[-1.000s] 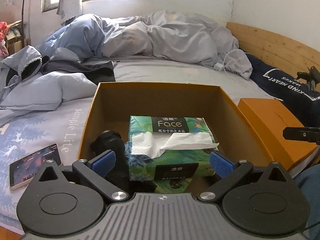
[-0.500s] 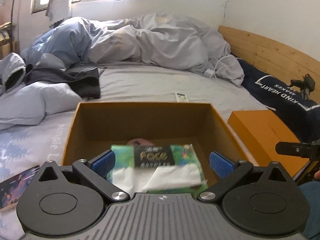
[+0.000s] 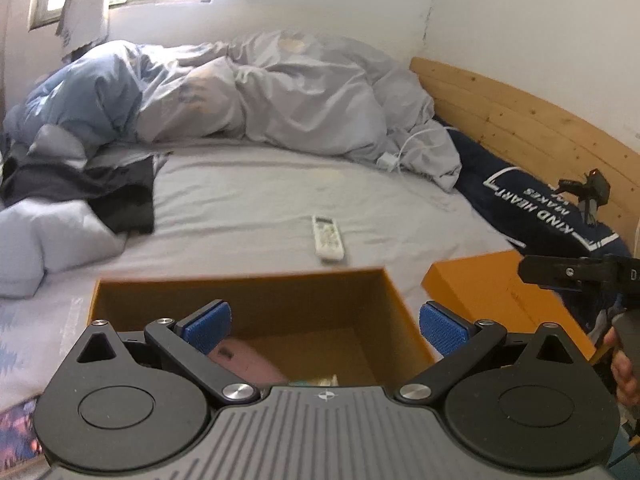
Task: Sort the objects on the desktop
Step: 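Move the right tool to the white remote and close on it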
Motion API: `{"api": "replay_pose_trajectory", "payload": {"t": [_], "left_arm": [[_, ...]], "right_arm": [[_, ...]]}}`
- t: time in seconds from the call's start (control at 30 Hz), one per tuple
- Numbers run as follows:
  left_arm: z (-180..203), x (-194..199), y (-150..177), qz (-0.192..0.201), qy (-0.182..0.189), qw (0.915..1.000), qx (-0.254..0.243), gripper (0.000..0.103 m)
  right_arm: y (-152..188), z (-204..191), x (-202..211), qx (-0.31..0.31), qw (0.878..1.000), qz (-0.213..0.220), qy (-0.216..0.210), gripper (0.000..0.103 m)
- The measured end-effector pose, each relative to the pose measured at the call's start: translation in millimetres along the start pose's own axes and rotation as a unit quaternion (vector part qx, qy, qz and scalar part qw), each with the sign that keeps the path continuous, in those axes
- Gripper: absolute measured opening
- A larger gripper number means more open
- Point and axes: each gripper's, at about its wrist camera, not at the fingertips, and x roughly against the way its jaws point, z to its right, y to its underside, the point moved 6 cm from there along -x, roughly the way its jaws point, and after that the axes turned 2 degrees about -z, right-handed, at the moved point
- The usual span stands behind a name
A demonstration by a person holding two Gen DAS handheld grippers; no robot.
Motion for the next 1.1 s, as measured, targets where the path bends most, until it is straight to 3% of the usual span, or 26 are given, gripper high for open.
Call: {"api": "replay_pose_trajectory", "payload": {"t": [0.47, 0.83, 1.1], "left_arm": [[10, -61, -61, -0.007, 0.025, 0.9994, -0.023, 0.103], [1, -140, -82, -0.088, 0.053, 0.994, -0.037, 0.103], [-13, -203, -83, -0.16, 0.056, 0.9854, -0.01, 0.103]], "right_arm": [[-74, 27, -57, -0.019, 0.999, 0.022, -0.044, 0.103], [-98, 68, -155, -0.102, 0.992, -0.02, -0.077, 0.103], [-96, 93, -233, -0.11, 0.99, -0.07, -0.055, 0.103]]}}
